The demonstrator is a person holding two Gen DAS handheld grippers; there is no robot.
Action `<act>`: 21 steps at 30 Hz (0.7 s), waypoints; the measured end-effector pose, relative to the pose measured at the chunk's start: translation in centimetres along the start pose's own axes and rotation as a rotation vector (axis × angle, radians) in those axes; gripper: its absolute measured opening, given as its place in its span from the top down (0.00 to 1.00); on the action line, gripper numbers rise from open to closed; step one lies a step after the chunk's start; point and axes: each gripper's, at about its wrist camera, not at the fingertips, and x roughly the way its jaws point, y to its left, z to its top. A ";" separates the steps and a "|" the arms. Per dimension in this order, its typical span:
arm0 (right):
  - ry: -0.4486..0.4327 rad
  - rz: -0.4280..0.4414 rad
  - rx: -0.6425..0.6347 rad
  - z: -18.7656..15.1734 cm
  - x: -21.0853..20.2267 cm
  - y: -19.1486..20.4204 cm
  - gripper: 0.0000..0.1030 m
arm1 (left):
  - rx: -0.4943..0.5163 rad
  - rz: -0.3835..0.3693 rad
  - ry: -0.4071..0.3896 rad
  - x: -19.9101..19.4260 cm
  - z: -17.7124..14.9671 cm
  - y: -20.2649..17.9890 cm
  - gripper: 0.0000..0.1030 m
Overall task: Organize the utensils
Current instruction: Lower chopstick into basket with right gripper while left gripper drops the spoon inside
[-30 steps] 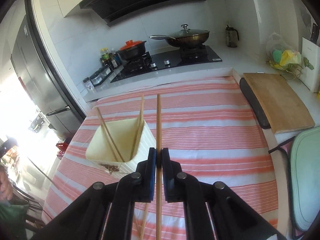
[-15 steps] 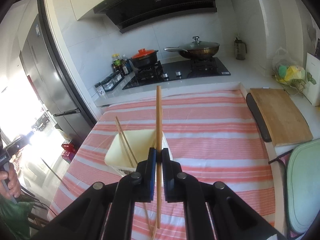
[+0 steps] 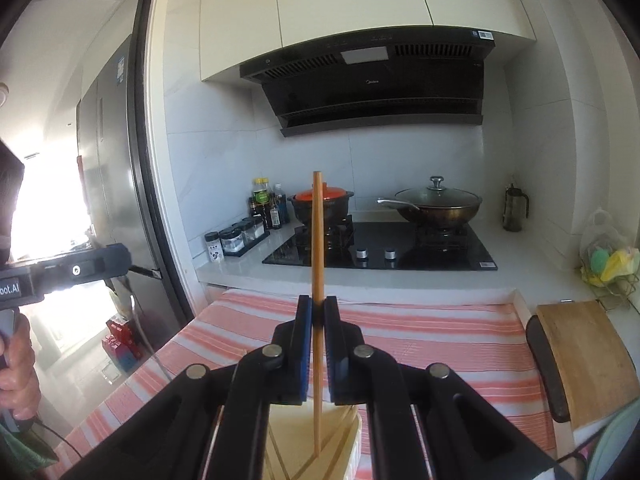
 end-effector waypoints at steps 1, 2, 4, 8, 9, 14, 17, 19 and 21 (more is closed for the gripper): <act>0.031 0.004 0.004 -1.1 1.1 0.0 0.94 | -0.003 0.000 0.025 1.2 -0.7 0.0 0.60; 0.069 0.008 0.009 -2.2 2.1 0.0 0.94 | -0.007 0.001 0.050 2.3 -1.2 0.0 0.60; 0.134 0.014 0.008 -4.4 3.8 -0.1 0.94 | -0.016 0.004 0.102 4.4 -2.6 0.1 0.60; 0.277 0.037 0.037 -7.7 6.4 -0.9 0.93 | -0.034 -0.001 0.223 8.1 -4.9 0.4 0.58; 0.321 0.046 0.059 -8.1 6.9 -1.3 0.93 | -0.048 0.003 0.250 8.7 -5.3 0.6 0.58; 0.348 0.032 0.090 -7.9 3.1 -2.8 0.90 | -0.115 -0.025 0.256 5.3 -6.5 2.5 0.39; 0.347 0.014 0.028 -8.8 -3.0 -3.5 0.70 | -0.050 0.009 0.255 0.1 -8.2 3.5 0.27; 0.348 -0.020 -0.024 -10.7 -7.7 -4.2 0.64 | 0.008 0.041 0.271 -3.8 -10.4 4.0 0.21; 0.367 -0.059 -0.054 -13.7 -12.0 -5.0 0.64 | 0.055 0.075 0.301 -7.5 -13.5 4.6 0.15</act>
